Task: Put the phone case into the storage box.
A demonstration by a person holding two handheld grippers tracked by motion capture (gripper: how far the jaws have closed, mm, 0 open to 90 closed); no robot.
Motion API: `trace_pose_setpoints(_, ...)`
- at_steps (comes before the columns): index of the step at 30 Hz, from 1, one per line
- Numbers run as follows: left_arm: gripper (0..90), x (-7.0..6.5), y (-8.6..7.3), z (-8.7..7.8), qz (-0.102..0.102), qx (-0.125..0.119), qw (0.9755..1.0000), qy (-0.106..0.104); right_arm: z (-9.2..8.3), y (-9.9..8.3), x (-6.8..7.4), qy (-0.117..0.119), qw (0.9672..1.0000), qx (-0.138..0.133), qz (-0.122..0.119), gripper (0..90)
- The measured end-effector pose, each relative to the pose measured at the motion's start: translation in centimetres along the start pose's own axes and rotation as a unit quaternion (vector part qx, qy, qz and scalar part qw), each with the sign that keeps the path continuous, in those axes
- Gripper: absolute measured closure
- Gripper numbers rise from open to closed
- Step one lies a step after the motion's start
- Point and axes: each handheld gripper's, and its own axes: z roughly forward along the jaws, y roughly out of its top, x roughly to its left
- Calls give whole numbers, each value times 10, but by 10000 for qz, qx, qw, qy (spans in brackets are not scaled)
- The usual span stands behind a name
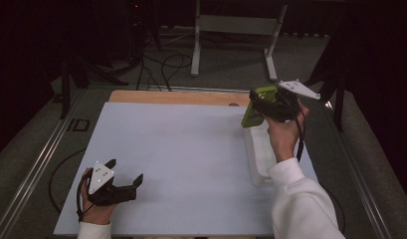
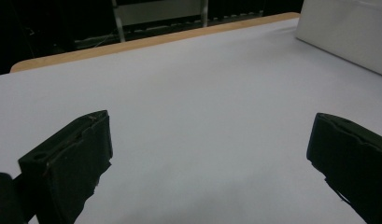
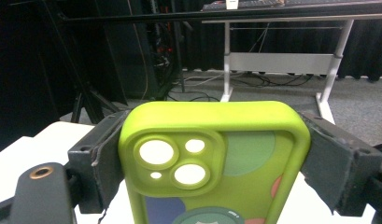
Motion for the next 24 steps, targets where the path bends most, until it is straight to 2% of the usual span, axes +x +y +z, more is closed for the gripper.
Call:
trace_pose_setpoints(4,12,0,0,0,-1,-2,10000,-2,2,1,-2,-31,10000,6,-15,158)
trace_pose_setpoints(10,12,0,0,1,11,6,10000,-14,8,3,-6,-213,9997,41,-80,158)
trace_pose_setpoints(24,12,0,0,1,-9,2,10000,-35,20,-1,-18,-480,9988,106,-7,158)
